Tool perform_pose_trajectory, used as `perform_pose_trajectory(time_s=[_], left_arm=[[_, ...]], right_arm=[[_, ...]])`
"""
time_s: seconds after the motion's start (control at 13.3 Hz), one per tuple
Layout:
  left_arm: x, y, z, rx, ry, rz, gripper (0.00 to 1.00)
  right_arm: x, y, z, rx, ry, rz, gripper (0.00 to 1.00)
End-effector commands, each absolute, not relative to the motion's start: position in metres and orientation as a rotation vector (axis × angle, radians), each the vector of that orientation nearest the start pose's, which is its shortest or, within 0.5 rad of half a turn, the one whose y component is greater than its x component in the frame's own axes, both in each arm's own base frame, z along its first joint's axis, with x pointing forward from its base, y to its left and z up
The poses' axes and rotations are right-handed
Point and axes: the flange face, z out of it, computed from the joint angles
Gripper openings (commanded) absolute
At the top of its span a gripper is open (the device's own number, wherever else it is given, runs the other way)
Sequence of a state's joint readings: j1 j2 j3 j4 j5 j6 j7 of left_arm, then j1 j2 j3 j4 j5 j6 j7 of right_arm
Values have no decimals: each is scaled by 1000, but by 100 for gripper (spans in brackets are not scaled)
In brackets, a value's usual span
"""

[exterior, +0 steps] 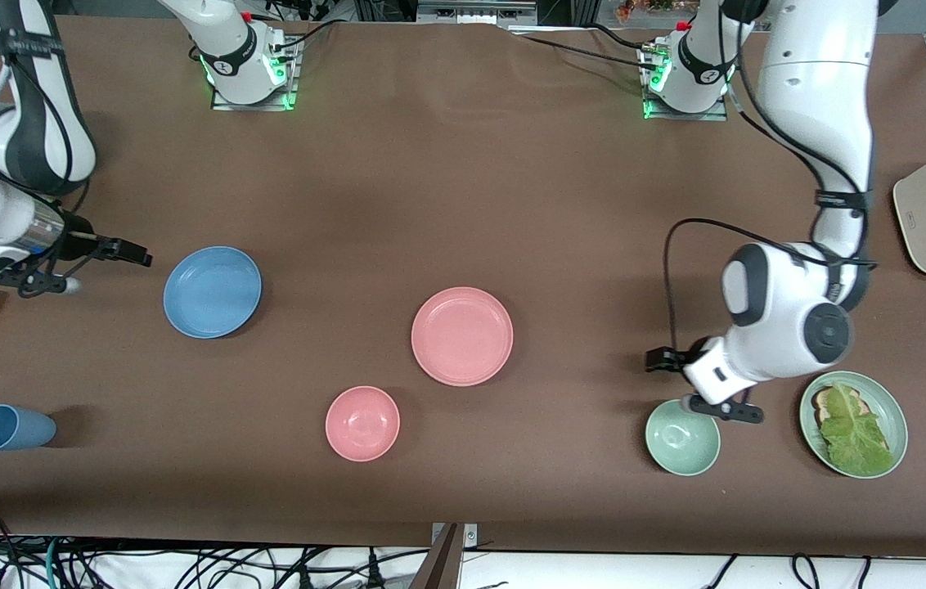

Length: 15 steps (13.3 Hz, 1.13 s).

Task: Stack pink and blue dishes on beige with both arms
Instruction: 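Raise the left gripper away while the right gripper reaches the blue plate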

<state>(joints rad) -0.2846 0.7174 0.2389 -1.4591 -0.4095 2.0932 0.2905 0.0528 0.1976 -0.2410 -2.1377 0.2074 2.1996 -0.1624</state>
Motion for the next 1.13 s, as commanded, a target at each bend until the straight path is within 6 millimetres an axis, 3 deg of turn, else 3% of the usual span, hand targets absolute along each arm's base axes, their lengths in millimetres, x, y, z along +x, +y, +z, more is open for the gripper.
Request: perform_pose_trajectory(time_s=[0.0, 0.23, 0.38, 0.53, 0.68, 0.83, 0.9, 1.05], left_arm=[[710, -38, 273, -3308, 441, 67, 91], [710, 12, 273, -3301, 521, 40, 91], [706, 38, 288, -3328, 476, 55, 90], [700, 38, 304, -3353, 478, 117, 90], [701, 45, 337, -3357, 484, 160, 90], [696, 55, 368, -3336, 425, 250, 90], [693, 56, 382, -3315, 410, 256, 91], [689, 58, 404, -3288, 382, 242, 91]], right_arm=[[543, -109, 265, -2895, 238, 138, 100], [534, -147, 223, -2808, 233, 114, 100], [534, -148, 210, -2762, 259, 111, 100], [538, -148, 198, -2746, 292, 110, 99], [540, -149, 186, -2722, 335, 113, 99], [544, -147, 176, -2702, 362, 116, 92], [546, -146, 175, -2699, 366, 114, 82], [545, -146, 173, -2696, 365, 123, 42]])
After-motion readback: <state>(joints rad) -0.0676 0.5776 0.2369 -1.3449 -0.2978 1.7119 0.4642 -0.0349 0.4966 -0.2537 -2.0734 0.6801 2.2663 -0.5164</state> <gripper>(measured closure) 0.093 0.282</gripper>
